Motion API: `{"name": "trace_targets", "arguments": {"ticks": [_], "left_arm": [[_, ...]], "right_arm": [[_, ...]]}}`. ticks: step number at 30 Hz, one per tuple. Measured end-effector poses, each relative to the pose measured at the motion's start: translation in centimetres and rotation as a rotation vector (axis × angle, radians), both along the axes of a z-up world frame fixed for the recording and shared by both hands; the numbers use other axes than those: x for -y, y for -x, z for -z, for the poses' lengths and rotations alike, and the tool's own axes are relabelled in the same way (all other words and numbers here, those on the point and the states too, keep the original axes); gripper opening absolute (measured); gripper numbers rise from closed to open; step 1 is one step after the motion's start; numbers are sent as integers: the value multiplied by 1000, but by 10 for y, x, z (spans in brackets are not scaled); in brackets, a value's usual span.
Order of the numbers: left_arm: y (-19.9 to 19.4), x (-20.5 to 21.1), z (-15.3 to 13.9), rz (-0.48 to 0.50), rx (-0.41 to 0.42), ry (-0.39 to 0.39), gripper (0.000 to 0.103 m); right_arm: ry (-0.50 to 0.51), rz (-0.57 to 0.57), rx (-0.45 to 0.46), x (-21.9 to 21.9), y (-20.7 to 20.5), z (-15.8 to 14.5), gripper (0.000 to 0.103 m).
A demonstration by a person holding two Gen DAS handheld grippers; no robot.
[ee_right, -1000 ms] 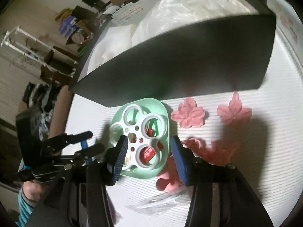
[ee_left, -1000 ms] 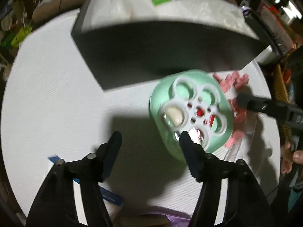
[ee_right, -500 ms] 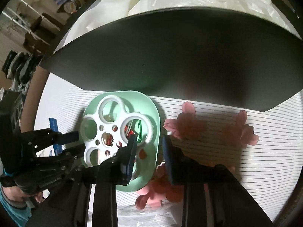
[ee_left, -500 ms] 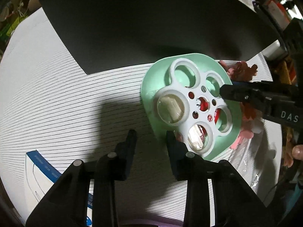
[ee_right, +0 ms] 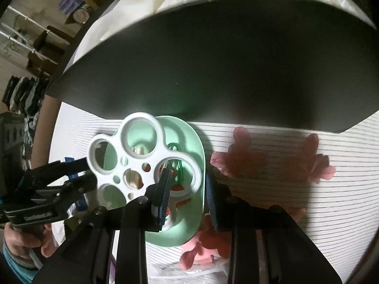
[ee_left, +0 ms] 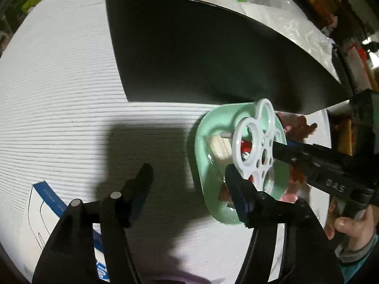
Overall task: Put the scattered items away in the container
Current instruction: 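Grasp the green dish rim with the left tool while the right tool grips its other rim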
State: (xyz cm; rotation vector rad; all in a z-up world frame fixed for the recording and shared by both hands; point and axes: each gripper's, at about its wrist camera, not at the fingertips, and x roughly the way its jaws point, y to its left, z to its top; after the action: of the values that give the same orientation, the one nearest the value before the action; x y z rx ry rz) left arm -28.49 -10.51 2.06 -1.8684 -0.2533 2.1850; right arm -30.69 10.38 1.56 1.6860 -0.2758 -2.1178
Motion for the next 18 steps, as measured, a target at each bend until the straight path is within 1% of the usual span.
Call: {"name": "trace_targets", "arguments": {"ticks": [2,4,7,9,11,13,15,16,18], "left_arm": [[-1,3,-1,17,20,-15,61],[-4,9,-7,22,11,-11,61],[-2,22,-17,-20,-15,-40,61],[4,26,-20,-59,-31,-43,67],[4,28,-15,-62,-19,-28,68],[21,22,-2,-41,-7,3,66],[21,10,8,-10,4,30,66],[20,6,11,-2,5,50,64],[17,3,17,6,-2,65,49]], "right_arm": [[2,4,6,-1,0,3,30],[9,5,9,-3,0,3,30],[-2,7,5,-7,0,2,30],[2,11,6,-9,1,2,30],[2,11,4,-8,0,2,30],[0,9,4,-9,1,2,30],[-6,4,3,-9,1,2,30],[-12,-3,1,-10,2,1,30],[-32,-18,-7,-5,1,0,30]]}}
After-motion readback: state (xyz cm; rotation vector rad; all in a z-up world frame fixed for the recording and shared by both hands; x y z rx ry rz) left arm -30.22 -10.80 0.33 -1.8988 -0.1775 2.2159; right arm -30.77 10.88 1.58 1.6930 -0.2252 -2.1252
